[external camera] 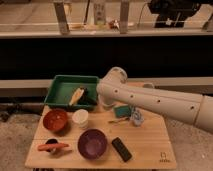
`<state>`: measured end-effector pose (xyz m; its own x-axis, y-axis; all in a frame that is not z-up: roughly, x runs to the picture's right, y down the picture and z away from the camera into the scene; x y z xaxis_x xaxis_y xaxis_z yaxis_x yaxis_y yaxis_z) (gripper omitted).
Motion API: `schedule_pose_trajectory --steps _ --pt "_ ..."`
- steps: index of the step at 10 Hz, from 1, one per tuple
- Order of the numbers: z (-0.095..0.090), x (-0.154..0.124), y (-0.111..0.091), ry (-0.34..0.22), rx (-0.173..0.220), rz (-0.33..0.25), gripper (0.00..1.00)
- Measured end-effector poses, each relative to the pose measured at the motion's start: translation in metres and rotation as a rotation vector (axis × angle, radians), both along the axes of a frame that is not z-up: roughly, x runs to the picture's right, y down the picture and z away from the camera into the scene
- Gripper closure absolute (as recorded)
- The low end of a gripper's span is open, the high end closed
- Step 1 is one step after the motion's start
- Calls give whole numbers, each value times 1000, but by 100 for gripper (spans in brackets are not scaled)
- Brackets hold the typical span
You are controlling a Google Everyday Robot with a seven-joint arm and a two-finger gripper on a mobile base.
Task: Place towel in red bowl
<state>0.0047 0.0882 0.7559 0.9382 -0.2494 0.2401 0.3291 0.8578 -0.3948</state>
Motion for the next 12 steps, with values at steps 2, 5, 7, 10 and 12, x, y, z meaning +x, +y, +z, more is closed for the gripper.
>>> schedule_pose_trajectory --steps 2,5,7,10,12 --pt "13 24 0 59 -11 35 48" --pt "34 88 0 142 -22 88 23" --pt "52 141 -1 193 -28 125 20" --pt "77 205 3 241 -49 157 20" --pt "98 227 18 233 -87 187 20"
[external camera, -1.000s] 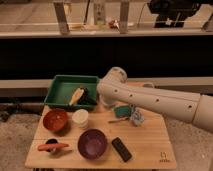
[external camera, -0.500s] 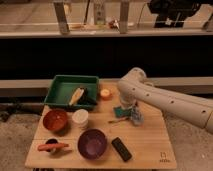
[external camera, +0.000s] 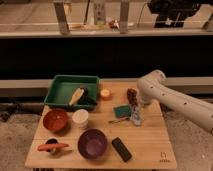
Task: Place towel in red bowl
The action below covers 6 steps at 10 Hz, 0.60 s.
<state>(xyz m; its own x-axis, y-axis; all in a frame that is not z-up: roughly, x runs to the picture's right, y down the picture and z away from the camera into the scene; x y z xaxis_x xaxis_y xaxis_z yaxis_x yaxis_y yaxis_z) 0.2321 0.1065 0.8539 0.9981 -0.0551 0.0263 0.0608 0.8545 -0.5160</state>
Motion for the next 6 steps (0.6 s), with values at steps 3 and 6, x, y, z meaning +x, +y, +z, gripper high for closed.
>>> schedule_pose_trajectory --steps 3,6 --pt "17 -1 23 -62 -39 60 20" --pt "15 -23 29 -150 -31 136 20"
